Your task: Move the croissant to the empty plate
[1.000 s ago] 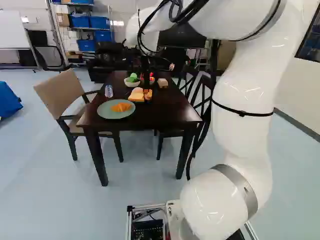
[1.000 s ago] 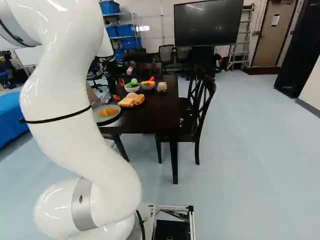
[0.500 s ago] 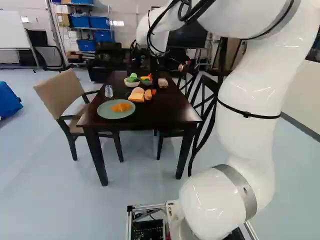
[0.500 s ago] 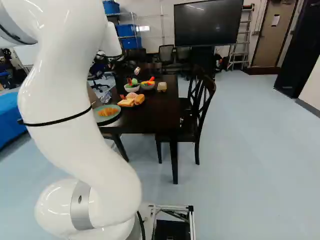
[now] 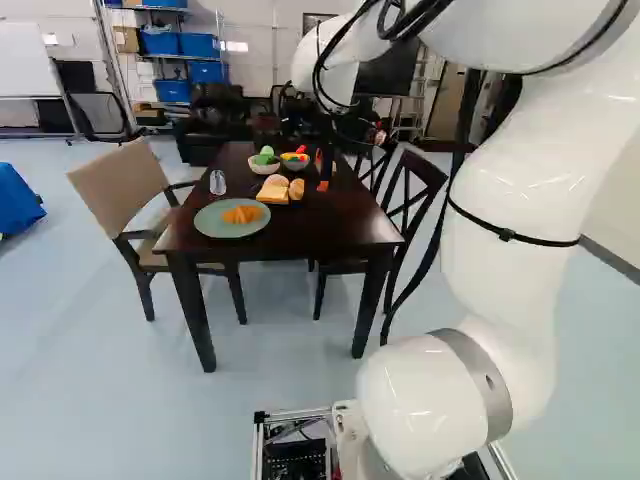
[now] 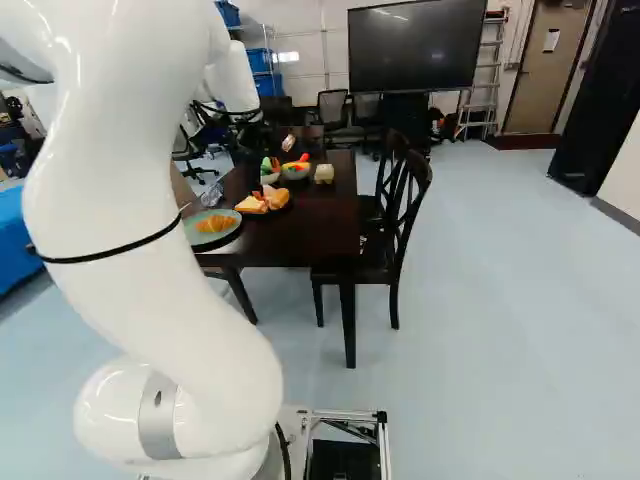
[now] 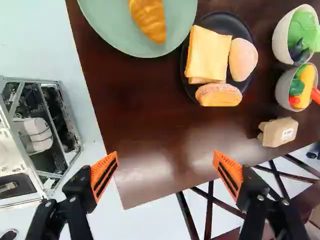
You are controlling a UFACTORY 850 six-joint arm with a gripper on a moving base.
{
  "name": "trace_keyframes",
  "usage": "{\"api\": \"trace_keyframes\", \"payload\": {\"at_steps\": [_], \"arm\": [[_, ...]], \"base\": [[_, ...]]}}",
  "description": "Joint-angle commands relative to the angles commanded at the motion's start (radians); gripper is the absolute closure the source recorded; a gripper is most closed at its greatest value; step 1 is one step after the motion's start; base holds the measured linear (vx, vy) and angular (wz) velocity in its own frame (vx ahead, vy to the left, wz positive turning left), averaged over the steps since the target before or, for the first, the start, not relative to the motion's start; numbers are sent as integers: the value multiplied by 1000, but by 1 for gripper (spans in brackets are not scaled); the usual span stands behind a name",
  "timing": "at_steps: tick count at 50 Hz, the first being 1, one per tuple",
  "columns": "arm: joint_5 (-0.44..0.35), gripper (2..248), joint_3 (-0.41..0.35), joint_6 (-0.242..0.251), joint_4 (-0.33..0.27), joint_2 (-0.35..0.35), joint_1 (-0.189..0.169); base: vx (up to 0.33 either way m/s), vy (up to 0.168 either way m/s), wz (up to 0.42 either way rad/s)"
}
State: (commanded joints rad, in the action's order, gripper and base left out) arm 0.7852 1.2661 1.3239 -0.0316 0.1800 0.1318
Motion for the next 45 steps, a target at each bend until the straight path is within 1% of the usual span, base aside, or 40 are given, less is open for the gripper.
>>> {"api": "trace_keyframes", "payload": {"at_steps": [22, 45], "arm": [[0, 3, -68, 0, 0, -61, -75], [0, 3, -165, 0, 0, -151, -137]], "base": [[0, 0, 0], [0, 0, 0]]}}
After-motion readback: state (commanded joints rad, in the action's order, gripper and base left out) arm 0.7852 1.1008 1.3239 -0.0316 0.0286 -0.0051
